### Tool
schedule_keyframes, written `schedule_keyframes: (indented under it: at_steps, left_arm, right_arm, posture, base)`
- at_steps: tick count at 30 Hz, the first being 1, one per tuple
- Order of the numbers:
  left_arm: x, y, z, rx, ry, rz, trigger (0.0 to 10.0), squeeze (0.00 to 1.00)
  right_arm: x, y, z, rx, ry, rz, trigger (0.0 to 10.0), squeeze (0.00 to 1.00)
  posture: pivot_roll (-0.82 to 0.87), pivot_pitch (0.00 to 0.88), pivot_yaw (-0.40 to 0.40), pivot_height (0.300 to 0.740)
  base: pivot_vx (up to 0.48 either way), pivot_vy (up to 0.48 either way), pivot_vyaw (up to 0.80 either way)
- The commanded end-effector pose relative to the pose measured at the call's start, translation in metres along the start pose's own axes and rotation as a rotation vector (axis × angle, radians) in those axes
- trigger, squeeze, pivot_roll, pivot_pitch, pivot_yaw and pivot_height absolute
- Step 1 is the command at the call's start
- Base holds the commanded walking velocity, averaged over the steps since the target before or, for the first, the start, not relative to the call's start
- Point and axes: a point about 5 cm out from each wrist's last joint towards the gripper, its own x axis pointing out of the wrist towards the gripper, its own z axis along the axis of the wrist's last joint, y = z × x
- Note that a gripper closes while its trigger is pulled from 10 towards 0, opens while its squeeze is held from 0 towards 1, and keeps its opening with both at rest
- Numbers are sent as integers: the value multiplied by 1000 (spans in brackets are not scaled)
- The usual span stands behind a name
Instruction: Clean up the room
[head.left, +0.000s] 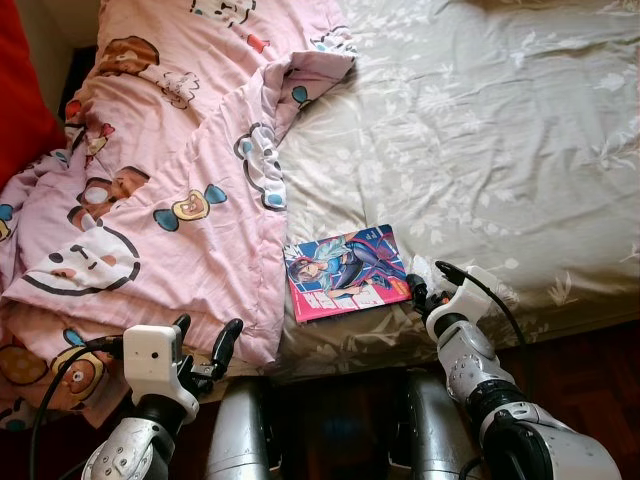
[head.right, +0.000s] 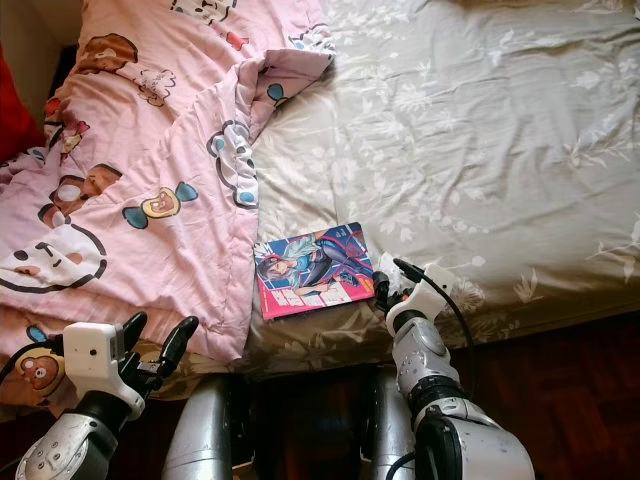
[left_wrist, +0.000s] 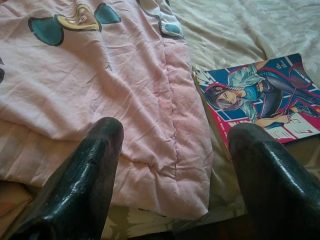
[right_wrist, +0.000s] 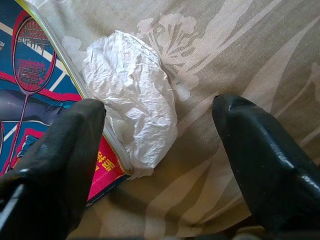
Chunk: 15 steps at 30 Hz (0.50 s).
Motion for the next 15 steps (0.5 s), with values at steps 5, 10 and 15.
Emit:
schedule_keyframes:
  at_steps: [5, 10, 15]
  left_arm:
    - [-7, 1, -2, -10, 24, 5, 10000, 0]
    - [-8, 2, -2, -10, 31, 12, 10000, 0]
    - [-8, 2, -2, -11, 32, 14, 10000, 0]
  right_arm:
    - [-1, -1, -10, 15, 55, -2, 10000, 0]
    - [0, 14, -9, 4, 49, 108, 10000, 0]
    - [0, 13, -12, 1, 64, 92, 10000, 0]
  posture:
    - [140, 342, 38, 595]
    - [141, 345, 39, 595]
    - [140, 342, 38, 595]
  base:
    - [0, 0, 0]
    - [0, 0, 0]
    - [0, 0, 0]
